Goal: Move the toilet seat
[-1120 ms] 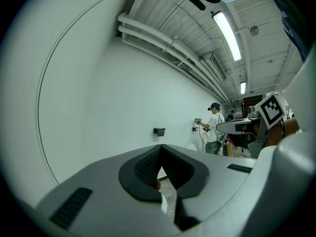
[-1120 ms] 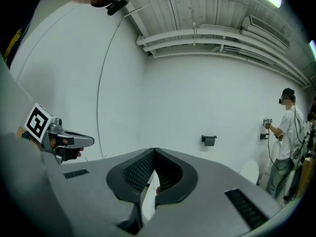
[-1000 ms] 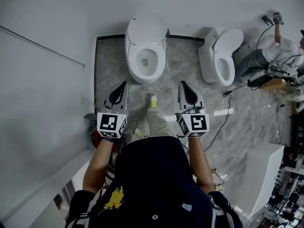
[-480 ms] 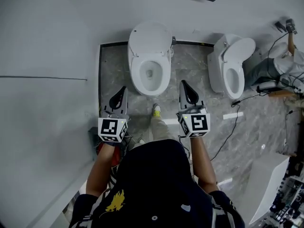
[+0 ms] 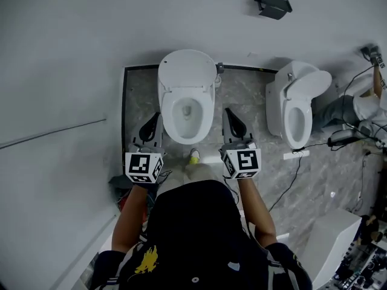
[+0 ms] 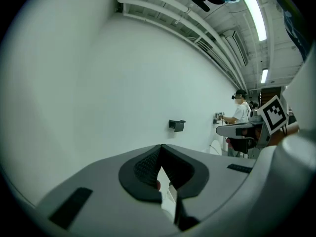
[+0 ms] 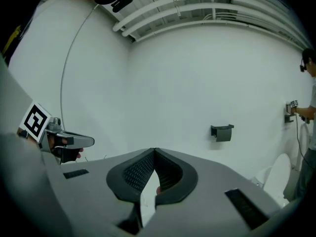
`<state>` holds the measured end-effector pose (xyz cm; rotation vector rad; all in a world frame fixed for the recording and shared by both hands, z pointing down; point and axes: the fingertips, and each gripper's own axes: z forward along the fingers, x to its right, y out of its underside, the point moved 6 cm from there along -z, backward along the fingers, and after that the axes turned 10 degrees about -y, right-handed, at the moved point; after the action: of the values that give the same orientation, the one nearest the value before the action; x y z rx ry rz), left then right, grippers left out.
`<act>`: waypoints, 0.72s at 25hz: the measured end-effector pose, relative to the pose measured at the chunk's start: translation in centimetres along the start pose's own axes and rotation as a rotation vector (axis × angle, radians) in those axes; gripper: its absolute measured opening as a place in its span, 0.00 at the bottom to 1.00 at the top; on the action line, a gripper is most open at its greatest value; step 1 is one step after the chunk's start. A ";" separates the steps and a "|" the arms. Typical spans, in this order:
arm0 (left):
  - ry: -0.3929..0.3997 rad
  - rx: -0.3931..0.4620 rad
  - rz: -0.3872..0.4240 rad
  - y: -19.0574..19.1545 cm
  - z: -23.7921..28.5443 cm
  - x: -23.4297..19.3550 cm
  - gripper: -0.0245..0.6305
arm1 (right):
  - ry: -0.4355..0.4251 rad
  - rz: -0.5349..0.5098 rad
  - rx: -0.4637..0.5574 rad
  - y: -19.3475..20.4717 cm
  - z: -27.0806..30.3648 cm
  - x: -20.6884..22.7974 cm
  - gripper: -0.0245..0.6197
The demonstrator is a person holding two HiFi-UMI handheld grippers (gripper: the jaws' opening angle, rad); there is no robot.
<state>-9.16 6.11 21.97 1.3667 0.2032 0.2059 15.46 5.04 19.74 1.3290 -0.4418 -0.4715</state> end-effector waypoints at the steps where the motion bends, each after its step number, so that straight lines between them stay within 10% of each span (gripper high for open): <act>1: -0.004 0.002 -0.008 -0.4 1.0 0.0 0.06 | -0.008 0.003 -0.008 0.2 0.9 0.5 0.08; 18: 0.116 -0.150 -0.039 5.0 8.1 -2.4 0.06 | 0.034 0.052 -0.142 4.1 7.7 2.8 0.08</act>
<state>-9.52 -1.26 28.49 1.2016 0.3050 0.2632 13.79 -2.07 25.32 1.1846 -0.4061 -0.4289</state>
